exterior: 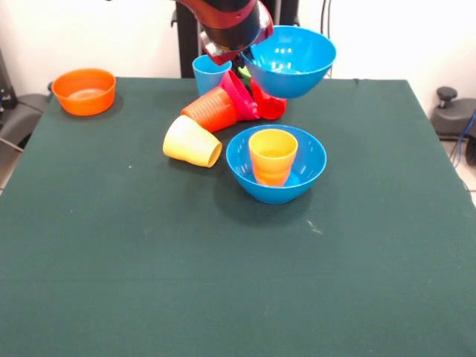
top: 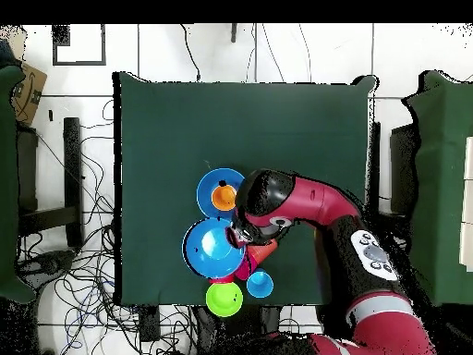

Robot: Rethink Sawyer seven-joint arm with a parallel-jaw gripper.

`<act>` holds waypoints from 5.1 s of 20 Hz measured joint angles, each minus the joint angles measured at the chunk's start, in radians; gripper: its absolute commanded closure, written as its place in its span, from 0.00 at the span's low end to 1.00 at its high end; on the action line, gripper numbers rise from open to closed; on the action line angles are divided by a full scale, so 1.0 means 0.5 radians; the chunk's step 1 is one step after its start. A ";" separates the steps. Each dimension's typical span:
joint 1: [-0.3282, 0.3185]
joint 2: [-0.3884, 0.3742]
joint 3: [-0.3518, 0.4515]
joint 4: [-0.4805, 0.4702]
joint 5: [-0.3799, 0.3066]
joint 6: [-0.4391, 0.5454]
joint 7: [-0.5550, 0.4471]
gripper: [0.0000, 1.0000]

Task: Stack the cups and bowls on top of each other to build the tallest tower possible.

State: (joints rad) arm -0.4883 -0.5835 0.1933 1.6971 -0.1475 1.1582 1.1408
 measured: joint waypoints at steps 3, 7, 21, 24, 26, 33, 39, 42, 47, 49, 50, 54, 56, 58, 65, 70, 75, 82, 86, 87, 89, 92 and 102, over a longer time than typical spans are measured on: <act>-0.022 -0.028 0.000 0.001 0.000 0.000 0.000 1.00; -0.044 -0.099 0.000 -0.001 0.000 0.000 0.000 1.00; -0.038 -0.153 0.000 -0.233 -0.002 0.001 0.000 1.00; -0.030 -0.149 0.000 -0.267 -0.003 0.001 0.000 1.00; -0.021 -0.148 -0.001 -0.300 -0.003 0.001 0.000 1.00; 0.049 -0.143 -0.022 -0.392 -0.005 0.006 0.000 1.00; 0.119 -0.121 -0.046 -0.459 -0.005 0.054 0.018 1.00; 0.152 -0.105 -0.059 -0.493 -0.005 0.077 0.046 1.00; 0.187 -0.098 -0.082 -0.528 -0.005 0.095 0.112 1.00; 0.192 -0.098 -0.092 -0.541 -0.005 0.095 0.140 1.00; 0.192 -0.098 -0.096 -0.550 -0.005 0.095 0.152 1.00; 0.192 -0.098 -0.109 -0.577 -0.005 0.095 0.172 1.00; 0.192 -0.098 -0.115 -0.590 -0.005 0.095 0.172 1.00; 0.192 -0.097 -0.119 -0.602 -0.005 0.095 0.172 1.00; 0.192 -0.092 -0.123 -0.632 -0.005 0.095 0.172 1.00; 0.192 -0.082 -0.124 -0.632 -0.001 0.096 0.172 1.00; 0.192 -0.058 -0.125 -0.632 0.005 0.096 0.172 1.00; 0.199 -0.054 -0.128 -0.632 0.007 0.096 0.172 1.00; 0.200 -0.054 -0.128 -0.630 0.007 0.096 0.172 1.00; 0.200 -0.054 -0.128 -0.629 0.009 0.096 0.172 1.00; 0.200 -0.055 -0.129 -0.628 0.009 0.096 0.172 1.00; 0.200 -0.058 -0.129 -0.626 0.011 0.096 0.172 1.00; 0.204 -0.061 -0.134 -0.603 0.012 0.090 0.172 1.00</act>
State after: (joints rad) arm -0.3861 -0.6141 0.1265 1.3955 -0.1415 1.2030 1.2268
